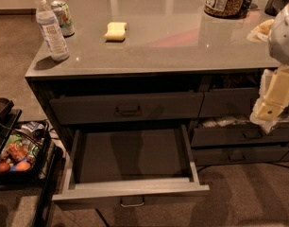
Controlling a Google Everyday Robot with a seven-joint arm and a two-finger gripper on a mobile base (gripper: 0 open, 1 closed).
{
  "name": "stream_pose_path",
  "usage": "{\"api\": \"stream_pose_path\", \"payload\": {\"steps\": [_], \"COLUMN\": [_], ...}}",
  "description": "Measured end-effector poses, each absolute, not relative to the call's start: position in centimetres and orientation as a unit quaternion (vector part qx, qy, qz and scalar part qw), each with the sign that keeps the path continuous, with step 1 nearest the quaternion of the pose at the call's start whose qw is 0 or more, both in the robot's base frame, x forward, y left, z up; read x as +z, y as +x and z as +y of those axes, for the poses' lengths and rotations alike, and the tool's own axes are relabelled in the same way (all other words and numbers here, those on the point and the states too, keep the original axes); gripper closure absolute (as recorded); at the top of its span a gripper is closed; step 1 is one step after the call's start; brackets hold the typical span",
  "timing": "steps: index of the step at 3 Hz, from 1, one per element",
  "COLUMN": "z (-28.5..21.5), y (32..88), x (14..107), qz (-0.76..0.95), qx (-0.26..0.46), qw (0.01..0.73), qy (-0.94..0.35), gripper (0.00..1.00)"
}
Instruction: Close middle drawer
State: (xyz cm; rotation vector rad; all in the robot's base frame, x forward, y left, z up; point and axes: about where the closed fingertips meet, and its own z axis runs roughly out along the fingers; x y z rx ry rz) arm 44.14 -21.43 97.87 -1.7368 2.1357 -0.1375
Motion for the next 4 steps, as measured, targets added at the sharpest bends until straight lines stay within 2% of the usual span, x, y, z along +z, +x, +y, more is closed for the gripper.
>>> {"api": "stream_pose_path", "payload": {"steps": [1,2,3,4], "z": [-20.9,-22.6,-21.2,-19.8], "y": [42.0,41.0,43.5,44.1], "x": [96.2,89.7,86.0,84.9], "qz": [0.728,0.727,0.693,0.669], "qx": [-0.048,-0.001,0.071,0.108], "qw": [0.244,0.297,0.379,0.408], "qy": [-0.639,-0.619,-0.610,-0.612], "gripper": [0.00,0.00,0.00,0.00]}}
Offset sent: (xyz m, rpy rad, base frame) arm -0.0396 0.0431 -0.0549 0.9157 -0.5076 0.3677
